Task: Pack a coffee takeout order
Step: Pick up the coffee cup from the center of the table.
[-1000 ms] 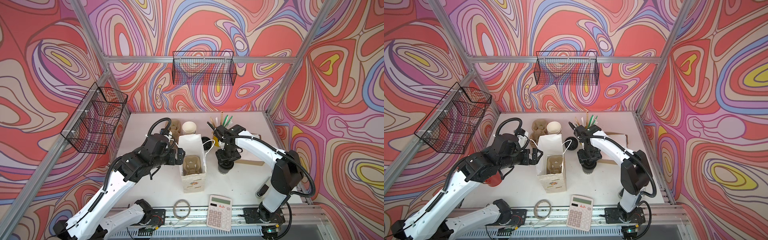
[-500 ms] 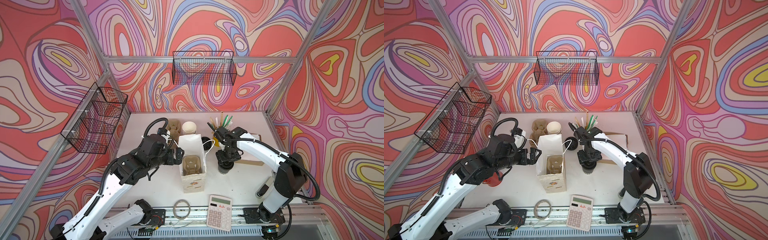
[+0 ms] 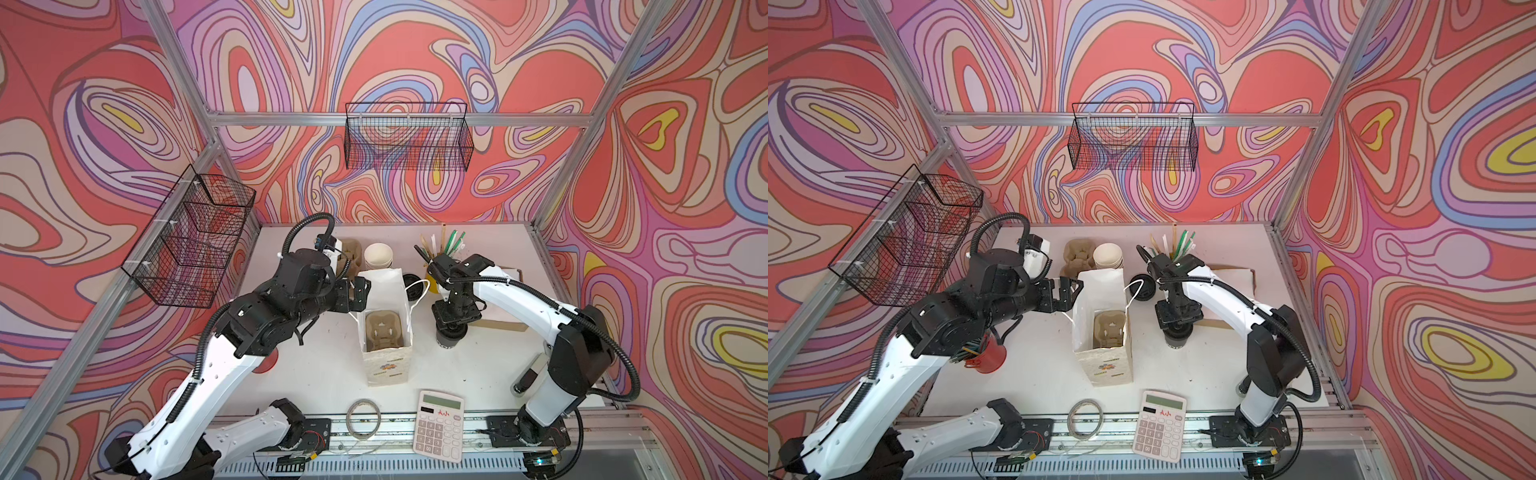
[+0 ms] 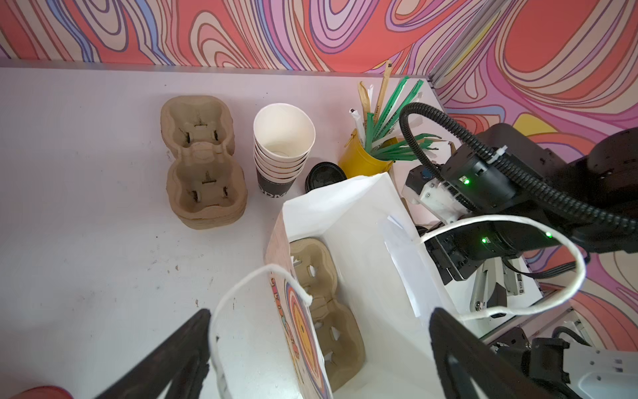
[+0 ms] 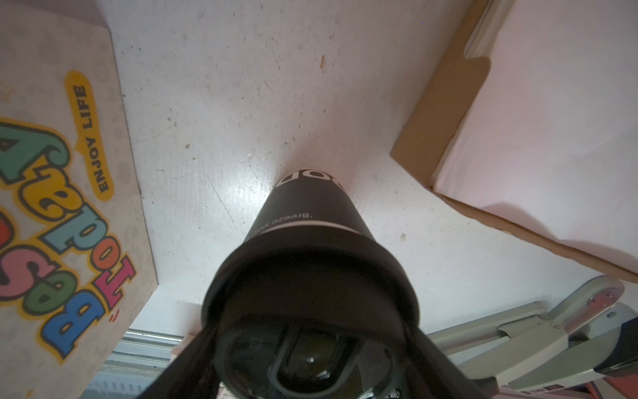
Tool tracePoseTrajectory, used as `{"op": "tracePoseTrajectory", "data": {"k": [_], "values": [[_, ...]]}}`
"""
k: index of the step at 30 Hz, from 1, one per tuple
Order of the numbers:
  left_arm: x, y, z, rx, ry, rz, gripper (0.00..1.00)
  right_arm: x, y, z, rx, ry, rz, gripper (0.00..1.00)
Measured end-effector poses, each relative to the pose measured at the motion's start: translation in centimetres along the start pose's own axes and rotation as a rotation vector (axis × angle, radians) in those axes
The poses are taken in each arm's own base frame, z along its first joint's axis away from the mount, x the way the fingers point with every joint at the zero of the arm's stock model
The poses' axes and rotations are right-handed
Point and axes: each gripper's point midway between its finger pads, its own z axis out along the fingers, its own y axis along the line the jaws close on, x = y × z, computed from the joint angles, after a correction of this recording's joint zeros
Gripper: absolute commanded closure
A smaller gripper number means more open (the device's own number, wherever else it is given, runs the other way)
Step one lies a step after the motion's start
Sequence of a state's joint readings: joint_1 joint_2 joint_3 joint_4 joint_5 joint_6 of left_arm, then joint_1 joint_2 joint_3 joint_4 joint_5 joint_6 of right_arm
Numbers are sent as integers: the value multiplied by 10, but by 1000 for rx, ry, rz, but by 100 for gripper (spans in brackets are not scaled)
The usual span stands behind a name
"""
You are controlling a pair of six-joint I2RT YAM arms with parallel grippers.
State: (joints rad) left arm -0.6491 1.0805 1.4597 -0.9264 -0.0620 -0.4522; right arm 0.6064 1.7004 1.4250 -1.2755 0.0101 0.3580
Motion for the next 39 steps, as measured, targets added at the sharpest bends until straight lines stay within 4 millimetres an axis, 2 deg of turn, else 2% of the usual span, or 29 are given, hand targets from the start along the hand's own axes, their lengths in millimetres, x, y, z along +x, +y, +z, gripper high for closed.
{"op": "tracePoseTrajectory", "data": {"k": [7, 10, 12, 19, 22, 27, 30, 35, 37, 39], "values": [[-17, -1, 42, 4, 118, 93, 3, -2, -2, -1, 10, -12, 2, 25], [-26, -5, 54, -3, 157, 142, 3, -2, -3, -3, 17, -21, 3, 25], [-31, -7, 54, -3, 160, 166, 2, -3, -4, -3, 20, -24, 2, 25], [-52, -21, 29, 49, 128, 328, 3, -3, -4, -5, 15, -36, 3, 25], [-43, -24, 43, 82, 191, 427, 4, -2, -4, -7, 13, -43, 3, 25], [-16, -16, 90, 81, 369, 526, 9, 0, -5, -8, 11, -48, 1, 25], [-10, -15, 110, 85, 434, 569, 10, 2, -6, -7, 13, -43, -1, 25], [4, -11, 118, 95, 504, 631, 13, 5, -7, -4, 17, -32, -5, 25], [3, -12, 116, 101, 506, 652, 18, 5, -7, -4, 17, -32, -5, 25], [-1, -13, 115, 99, 500, 666, 28, 6, -7, -5, 17, -32, -5, 26]]}}
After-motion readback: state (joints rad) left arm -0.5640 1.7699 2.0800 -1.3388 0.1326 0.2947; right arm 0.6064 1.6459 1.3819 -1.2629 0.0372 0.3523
